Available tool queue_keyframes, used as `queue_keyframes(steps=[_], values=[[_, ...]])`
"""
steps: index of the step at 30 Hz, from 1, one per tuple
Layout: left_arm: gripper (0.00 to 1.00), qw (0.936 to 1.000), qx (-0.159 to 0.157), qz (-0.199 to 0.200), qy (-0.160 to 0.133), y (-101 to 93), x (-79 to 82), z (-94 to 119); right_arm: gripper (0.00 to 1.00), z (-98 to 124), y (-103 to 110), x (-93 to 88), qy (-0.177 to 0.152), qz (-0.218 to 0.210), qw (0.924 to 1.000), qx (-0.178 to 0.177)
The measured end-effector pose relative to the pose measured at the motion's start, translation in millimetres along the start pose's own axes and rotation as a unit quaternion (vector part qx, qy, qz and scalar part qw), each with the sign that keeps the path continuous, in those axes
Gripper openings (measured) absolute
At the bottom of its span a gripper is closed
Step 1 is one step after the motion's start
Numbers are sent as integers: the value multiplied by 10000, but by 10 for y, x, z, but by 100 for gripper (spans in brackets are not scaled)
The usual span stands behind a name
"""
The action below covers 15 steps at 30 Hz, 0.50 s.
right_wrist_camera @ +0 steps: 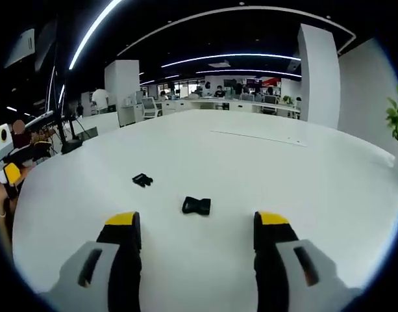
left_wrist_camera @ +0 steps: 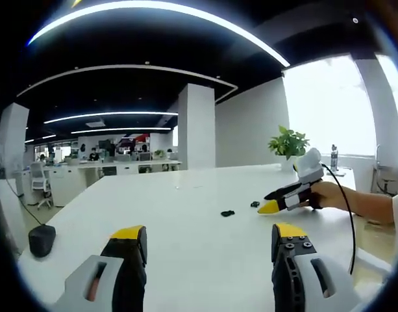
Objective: Snap the two parts of the plastic buckle together until the buckle closes and remains connected.
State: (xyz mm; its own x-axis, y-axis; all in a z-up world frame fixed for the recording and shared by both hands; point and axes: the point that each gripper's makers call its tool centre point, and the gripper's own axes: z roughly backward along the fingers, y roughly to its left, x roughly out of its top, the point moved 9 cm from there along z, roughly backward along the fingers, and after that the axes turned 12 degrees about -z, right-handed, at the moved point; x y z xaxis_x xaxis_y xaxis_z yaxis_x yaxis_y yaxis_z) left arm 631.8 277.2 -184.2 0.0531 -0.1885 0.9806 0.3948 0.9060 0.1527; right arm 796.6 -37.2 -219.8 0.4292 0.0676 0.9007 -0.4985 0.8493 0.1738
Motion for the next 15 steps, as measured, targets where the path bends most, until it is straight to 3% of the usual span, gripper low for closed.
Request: queue_keyframes(steps=[15], values=[[80,9997,-58,28,231,38,-103,-147,56,-32,-36,18,-36,29,9998,-209]])
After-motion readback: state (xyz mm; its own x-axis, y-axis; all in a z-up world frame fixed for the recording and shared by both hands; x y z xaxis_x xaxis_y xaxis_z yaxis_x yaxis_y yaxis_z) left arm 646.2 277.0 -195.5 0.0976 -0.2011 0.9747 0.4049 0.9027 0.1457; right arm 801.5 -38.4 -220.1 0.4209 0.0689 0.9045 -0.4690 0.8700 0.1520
